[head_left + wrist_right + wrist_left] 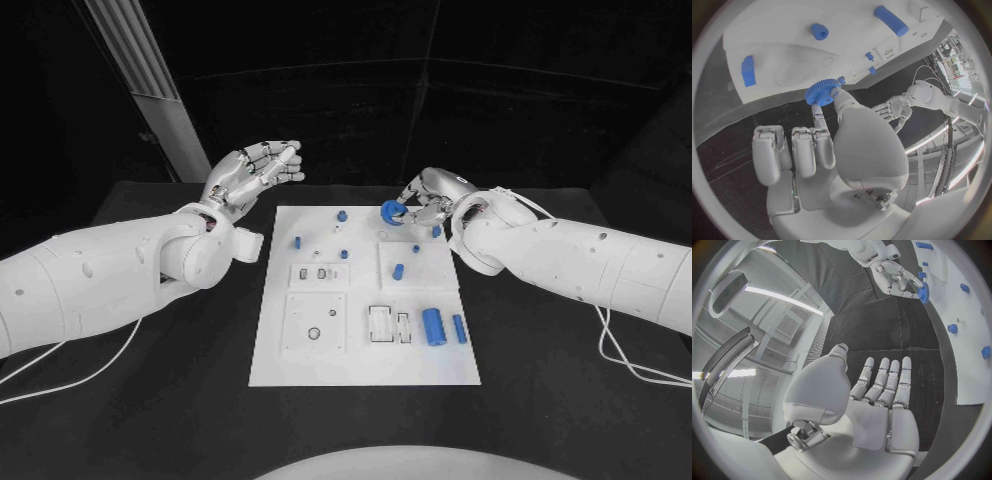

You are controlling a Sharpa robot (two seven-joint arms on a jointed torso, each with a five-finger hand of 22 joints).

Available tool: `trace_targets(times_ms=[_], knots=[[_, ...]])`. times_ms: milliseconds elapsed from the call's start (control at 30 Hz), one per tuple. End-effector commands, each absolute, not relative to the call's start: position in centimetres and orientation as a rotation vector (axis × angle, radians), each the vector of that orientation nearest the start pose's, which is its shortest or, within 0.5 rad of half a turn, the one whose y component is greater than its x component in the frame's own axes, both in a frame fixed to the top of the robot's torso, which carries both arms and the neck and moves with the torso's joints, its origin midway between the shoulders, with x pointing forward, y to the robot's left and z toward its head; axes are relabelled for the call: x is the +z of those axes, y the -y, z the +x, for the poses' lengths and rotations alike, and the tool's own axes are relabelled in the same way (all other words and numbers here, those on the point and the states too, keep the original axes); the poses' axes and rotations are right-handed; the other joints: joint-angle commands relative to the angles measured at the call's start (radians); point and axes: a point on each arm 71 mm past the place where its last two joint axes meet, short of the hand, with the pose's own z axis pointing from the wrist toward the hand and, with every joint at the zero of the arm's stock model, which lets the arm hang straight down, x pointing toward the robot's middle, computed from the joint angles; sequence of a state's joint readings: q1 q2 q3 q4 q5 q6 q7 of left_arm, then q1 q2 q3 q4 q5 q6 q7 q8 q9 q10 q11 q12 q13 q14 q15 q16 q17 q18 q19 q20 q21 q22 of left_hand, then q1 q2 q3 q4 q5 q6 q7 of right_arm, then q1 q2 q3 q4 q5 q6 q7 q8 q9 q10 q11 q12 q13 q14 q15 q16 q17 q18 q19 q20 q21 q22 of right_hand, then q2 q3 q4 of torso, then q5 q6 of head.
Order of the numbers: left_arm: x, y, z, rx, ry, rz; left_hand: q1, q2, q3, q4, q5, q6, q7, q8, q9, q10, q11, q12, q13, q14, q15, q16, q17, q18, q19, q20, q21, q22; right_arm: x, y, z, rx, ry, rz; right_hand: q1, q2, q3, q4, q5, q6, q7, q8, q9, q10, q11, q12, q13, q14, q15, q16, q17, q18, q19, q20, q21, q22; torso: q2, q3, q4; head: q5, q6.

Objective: Assemble the parts on the task board

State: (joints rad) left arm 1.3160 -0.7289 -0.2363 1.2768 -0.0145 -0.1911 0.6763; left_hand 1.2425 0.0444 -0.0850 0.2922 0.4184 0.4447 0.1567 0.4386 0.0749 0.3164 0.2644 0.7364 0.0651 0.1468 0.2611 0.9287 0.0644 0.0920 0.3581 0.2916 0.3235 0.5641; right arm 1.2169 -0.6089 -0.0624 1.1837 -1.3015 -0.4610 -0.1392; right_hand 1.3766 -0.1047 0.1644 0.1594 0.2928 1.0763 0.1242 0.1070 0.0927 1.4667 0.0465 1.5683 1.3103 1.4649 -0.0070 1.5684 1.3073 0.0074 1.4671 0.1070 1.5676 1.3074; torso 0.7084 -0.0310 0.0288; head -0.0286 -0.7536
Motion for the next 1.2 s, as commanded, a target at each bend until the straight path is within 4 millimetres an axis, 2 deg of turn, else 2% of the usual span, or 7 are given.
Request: trace_targets(times_ms=[33, 467, 600, 700, 900, 1033, 1200], knots=[[-16.9, -22.4, 52.4, -1.686, -1.165, -0.736, 0.0, 0.008, -0.005, 0.0, 0.002, -0.005, 0.138, 0.005, -0.001, -0.005, 0.0, 0.003, -0.001, -0.004, 0.0, -0.006, 0.0, -0.006, -0.006, -0.001, -0.007, -0.001, -19.1, 18.0, 54.7, 0.608, -1.552, 0.096, 0.0, 0.005, 0.003, -0.007, 0.0, 0.011, -0.004, -0.001, -0.001, 0.104, 0.008, 0.003, 0.261, 0.106, 0.004, 0.002, 0.263, -0.007, 0.104, -0.001, 0.003, 0.263, 0.001, 0.0006, 0.0007, 0.002, 0.001], [-16.9, -22.3, 52.4, -1.686, -1.165, -0.736, 0.001, 0.009, -0.007, 0.0, 0.002, -0.006, 0.138, 0.008, -0.001, -0.006, 0.001, 0.003, 0.0, -0.005, 0.0, -0.006, 0.0, -0.006, -0.008, -0.001, -0.008, -0.002, -19.0, 12.9, 54.8, 0.679, -1.555, -0.003, 0.003, 0.008, 0.008, -0.013, -0.003, 0.005, 0.0, -0.009, -0.004, 0.104, 0.011, 0.003, 0.261, 0.106, 0.008, 0.002, 0.263, -0.007, 0.104, 0.002, 0.003, 0.263, 0.003, 0.0015, 0.003, 0.011, 0.002], [-16.9, -22.4, 52.4, -1.686, -1.165, -0.736, 0.001, 0.009, -0.007, 0.0, 0.002, -0.007, 0.138, 0.008, -0.001, -0.006, 0.001, 0.004, 0.0, -0.005, 0.0, -0.006, 0.0, -0.006, -0.008, -0.001, -0.008, -0.002, -19.0, 11.5, 55.0, 0.688, -1.549, -0.036, 0.005, 0.009, 0.01, -0.016, -0.004, 0.002, 0.001, -0.012, -0.005, 0.104, 0.012, 0.003, 0.261, 0.106, 0.01, 0.002, 0.263, -0.007, 0.104, 0.003, 0.003, 0.263, 0.003, 0.002, 0.0001, 0.021, 0.002], [-16.9, -22.4, 52.4, -1.686, -1.165, -0.736, 0.001, 0.009, -0.007, 0.0, 0.002, -0.007, 0.138, 0.008, -0.001, -0.006, 0.001, 0.004, 0.0, -0.005, 0.0, -0.006, 0.0, -0.006, -0.008, -0.001, -0.008, -0.002, -19.0, 10.6, 55.1, 0.692, -1.541, -0.059, 0.006, 0.01, 0.011, -0.017, -0.004, 0.002, 0.001, -0.013, -0.006, 0.104, 0.013, 0.003, 0.261, 0.106, 0.01, 0.002, 0.263, -0.007, 0.104, 0.004, 0.003, 0.263, 0.003, 0.0017, 0.0005, 0.033, 0.003], [-16.9, -22.3, 52.4, -1.687, -1.165, -0.736, 0.001, 0.009, -0.007, 0.0, 0.002, -0.007, 0.138, 0.008, -0.001, -0.006, 0.001, 0.004, 0.0, -0.005, 0.0, -0.006, 0.0, -0.006, -0.008, -0.001, -0.008, -0.002, -19.0, 9.7, 55.2, 0.692, -1.533, -0.084, 0.007, 0.01, 0.012, -0.018, -0.004, 0.002, 0.002, -0.014, -0.006, 0.104, 0.013, 0.003, 0.261, 0.106, 0.01, 0.002, 0.263, -0.007, 0.104, 0.004, 0.003, 0.263, 0.002, 0.0005, 0.0012, 0.062, 0.001], [-16.9, -22.3, 52.4, -1.687, -1.165, -0.735, 0.001, 0.009, -0.007, 0.0, 0.002, -0.007, 0.138, 0.008, -0.001, -0.006, 0.001, 0.004, 0.0, -0.005, 0.0, -0.006, 0.0, -0.006, -0.008, -0.001, -0.008, -0.002, -19.1, 9.4, 55.3, 0.684, -1.536, -0.092, 0.007, 0.01, 0.012, -0.018, -0.004, 0.002, 0.002, -0.014, -0.006, 0.104, 0.013, 0.003, 0.261, 0.106, 0.01, 0.002, 0.263, -0.007, 0.104, 0.004, 0.003, 0.263, 0.002, 0.0008, 0.0, 0.067, 0.001], [-16.9, -22.3, 52.4, -1.688, -1.164, -0.735, 0.001, 0.009, -0.007, 0.0, 0.002, -0.007, 0.138, 0.008, -0.001, -0.006, 0.001, 0.004, 0.0, -0.005, 0.0, -0.006, 0.0, -0.006, -0.008, -0.001, -0.008, -0.002, -19.3, 9.3, 55.5, 0.663, -1.559, -0.097, 0.006, 0.011, 0.013, -0.018, -0.006, 0.0, 0.003, -0.016, -0.007, 0.104, 0.014, 0.003, 0.261, 0.106, 0.011, 0.002, 0.263, -0.007, 0.104, 0.005, 0.003, 0.263, 0.001, 0.0003, 0.0016, 0.069, -0.005]])
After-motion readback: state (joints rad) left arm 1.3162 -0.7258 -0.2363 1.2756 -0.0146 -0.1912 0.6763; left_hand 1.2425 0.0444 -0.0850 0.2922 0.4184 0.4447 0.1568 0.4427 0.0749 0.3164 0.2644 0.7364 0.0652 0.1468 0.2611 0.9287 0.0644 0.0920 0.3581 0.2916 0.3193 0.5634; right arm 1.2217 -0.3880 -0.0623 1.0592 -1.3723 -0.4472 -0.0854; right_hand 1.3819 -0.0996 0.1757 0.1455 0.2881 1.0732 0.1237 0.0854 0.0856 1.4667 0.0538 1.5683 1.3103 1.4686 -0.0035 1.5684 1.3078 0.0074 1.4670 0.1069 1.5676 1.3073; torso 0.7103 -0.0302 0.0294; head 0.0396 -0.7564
